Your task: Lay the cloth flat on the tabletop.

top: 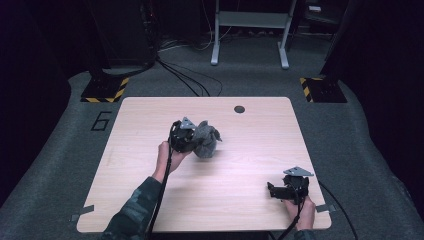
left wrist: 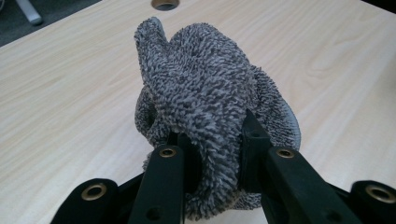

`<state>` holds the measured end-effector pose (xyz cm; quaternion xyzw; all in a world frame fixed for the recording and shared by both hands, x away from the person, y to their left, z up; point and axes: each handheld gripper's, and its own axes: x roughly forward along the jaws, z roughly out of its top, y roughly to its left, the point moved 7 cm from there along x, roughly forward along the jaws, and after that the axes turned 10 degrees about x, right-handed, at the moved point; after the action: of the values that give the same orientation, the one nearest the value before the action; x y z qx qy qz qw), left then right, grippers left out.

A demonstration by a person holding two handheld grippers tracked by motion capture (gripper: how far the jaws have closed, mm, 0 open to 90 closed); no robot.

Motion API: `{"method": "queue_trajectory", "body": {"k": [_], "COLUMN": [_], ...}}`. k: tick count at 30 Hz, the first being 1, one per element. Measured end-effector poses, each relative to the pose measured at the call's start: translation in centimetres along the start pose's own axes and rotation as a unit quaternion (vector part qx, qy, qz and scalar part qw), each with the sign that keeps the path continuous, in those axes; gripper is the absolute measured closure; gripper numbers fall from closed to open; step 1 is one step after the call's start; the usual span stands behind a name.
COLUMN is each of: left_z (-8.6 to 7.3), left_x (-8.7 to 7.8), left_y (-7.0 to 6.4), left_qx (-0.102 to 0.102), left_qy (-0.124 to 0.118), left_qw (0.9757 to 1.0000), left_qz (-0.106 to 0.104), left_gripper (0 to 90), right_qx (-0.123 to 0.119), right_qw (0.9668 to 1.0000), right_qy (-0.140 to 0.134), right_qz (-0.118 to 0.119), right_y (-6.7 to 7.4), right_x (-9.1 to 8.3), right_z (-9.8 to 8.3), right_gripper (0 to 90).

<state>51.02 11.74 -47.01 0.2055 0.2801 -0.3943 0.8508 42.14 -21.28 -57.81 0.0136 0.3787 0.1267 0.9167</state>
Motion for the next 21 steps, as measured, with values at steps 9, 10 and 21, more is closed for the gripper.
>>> {"method": "queue_trajectory", "body": {"k": [9, 10, 21], "left_z": [-2.2, -2.6, -6.7], "left_x": [-0.4, -0.3, 2.2], "left_y": [-4.3, -4.7, -8.0], "left_qx": [0.015, 0.013, -0.007], "left_qy": [0.009, 0.012, 0.039], "left_qw": [0.9989, 0.9987, 0.9937], "left_qz": [-0.043, -0.048, -0.105], "left_gripper": [74.4, 74.2, 69.3], "right_qx": [0.000, 0.000, 0.001], "right_qw": [1.0000, 1.0000, 1.0000], "right_qy": [0.001, 0.001, 0.001], "right_qz": [0.000, -0.001, -0.001], "right_y": [0.0, 0.0, 0.0], "right_x": [0.0, 0.0, 0.0], "right_z": [0.0, 0.0, 0.0], "right_gripper": [2.6, 2.6, 2.5]}}
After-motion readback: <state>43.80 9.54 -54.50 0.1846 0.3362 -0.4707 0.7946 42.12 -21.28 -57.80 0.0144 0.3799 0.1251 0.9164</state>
